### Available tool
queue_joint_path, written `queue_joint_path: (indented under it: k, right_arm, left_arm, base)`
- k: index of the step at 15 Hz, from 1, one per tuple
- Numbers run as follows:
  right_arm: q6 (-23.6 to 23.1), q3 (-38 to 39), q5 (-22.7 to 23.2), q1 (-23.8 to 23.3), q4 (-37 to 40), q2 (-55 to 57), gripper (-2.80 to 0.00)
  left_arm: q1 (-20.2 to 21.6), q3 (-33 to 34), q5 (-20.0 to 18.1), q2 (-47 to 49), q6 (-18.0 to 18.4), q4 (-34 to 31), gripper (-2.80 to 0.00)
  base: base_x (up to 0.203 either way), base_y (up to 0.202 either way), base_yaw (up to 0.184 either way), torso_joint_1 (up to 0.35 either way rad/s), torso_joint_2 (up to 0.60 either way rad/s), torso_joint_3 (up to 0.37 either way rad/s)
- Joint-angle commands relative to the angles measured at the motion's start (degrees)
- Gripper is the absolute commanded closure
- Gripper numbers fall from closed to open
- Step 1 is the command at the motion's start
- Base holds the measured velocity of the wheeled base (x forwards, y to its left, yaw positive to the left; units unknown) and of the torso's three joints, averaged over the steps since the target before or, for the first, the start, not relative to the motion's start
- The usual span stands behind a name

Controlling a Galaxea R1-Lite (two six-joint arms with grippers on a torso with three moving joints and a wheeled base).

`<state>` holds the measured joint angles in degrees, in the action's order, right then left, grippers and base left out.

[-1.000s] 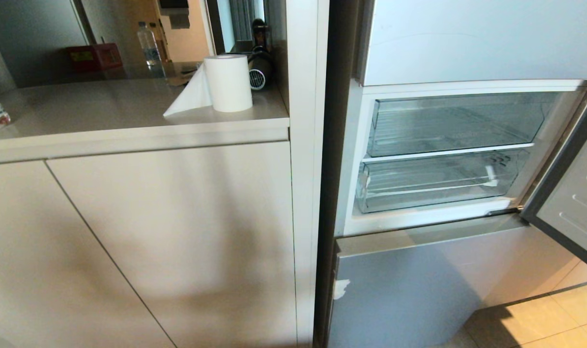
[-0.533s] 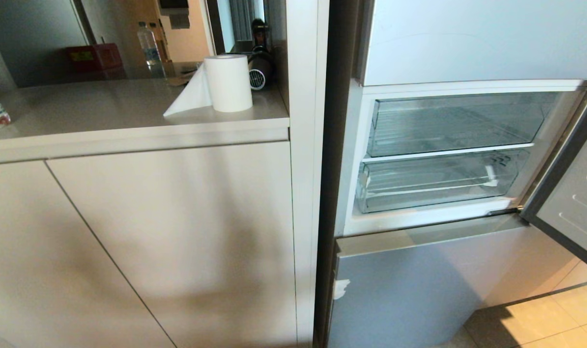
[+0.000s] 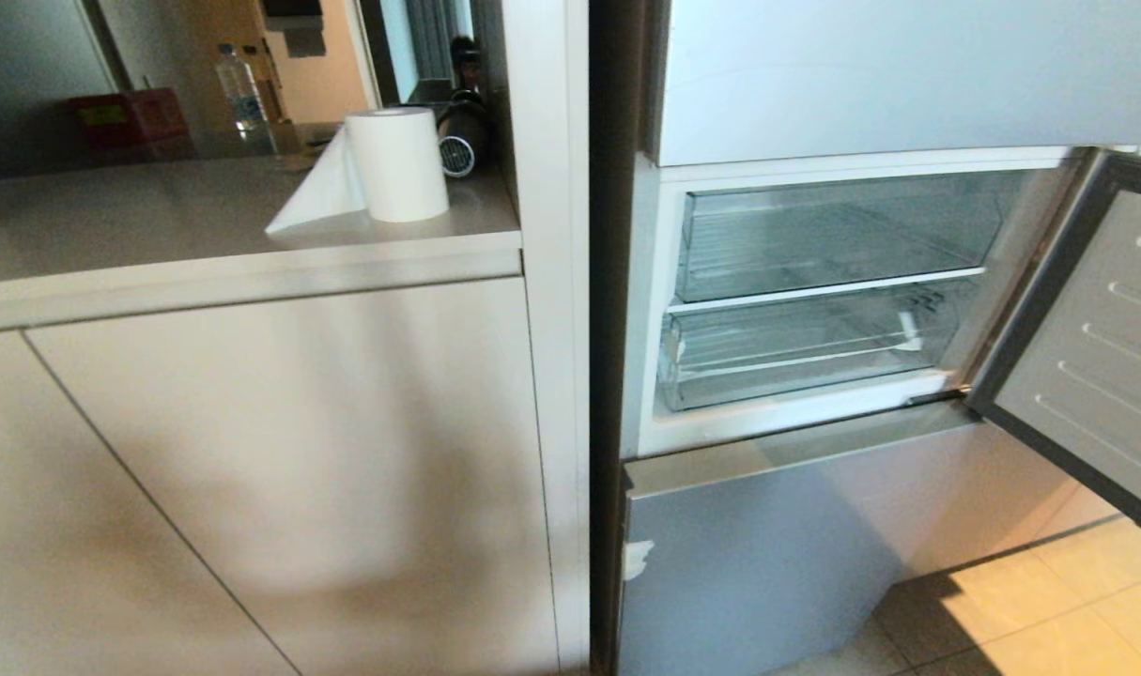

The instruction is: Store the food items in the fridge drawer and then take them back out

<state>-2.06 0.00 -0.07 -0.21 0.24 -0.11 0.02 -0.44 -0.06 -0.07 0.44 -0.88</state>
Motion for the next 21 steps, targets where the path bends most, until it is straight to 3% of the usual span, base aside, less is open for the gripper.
queue_joint_path:
  k: [1,10,15,17,19,21]
  right_arm:
    - [0.0,0.0,0.0,0.0,0.0,0.1,0.00]
    - [0.5,0.0,0.0,0.0,-0.1,0.2,0.00]
    - [0.9,-1.8,-0.9,0.0,-0.6,0.2,0.00]
    - [4.1,-9.8,-4.3,0.0,1.7,2.5,0.00]
    - [12.3,-18.4,-8.3,-0.3,6.7,8.5,0.00]
    - [22.0,-23.4,-9.7,-4.2,6.9,17.9,0.00]
  left_arm:
    - [0.1,0.0,0.0,0.0,0.0,0.0,0.00]
    - [0.1,0.0,0.1,0.0,0.0,0.0,0.00]
    - [0.1,0.0,0.0,0.0,0.0,0.0,0.00]
    - [0.1,0.0,0.1,0.0,0.0,0.0,0.00]
    - [0.1,0.0,0.1,0.0,0.0,0.0,0.00]
    - [0.1,0.0,0.1,0.0,0.0,0.0,0.00]
  base:
    - [0.003,0.004,-0.167,0.002,0.01,0.012]
    - [-0.001,0.007,-0.168,0.001,0.00,0.005]
    - [-0.001,0.000,-0.016,0.001,0.00,0.000]
    - [0.000,0.000,0.000,0.000,0.00,0.000]
    - [0.000,0.000,0.000,0.000,0.00,0.000]
    - [0.000,0.000,0.000,0.000,0.00,0.000]
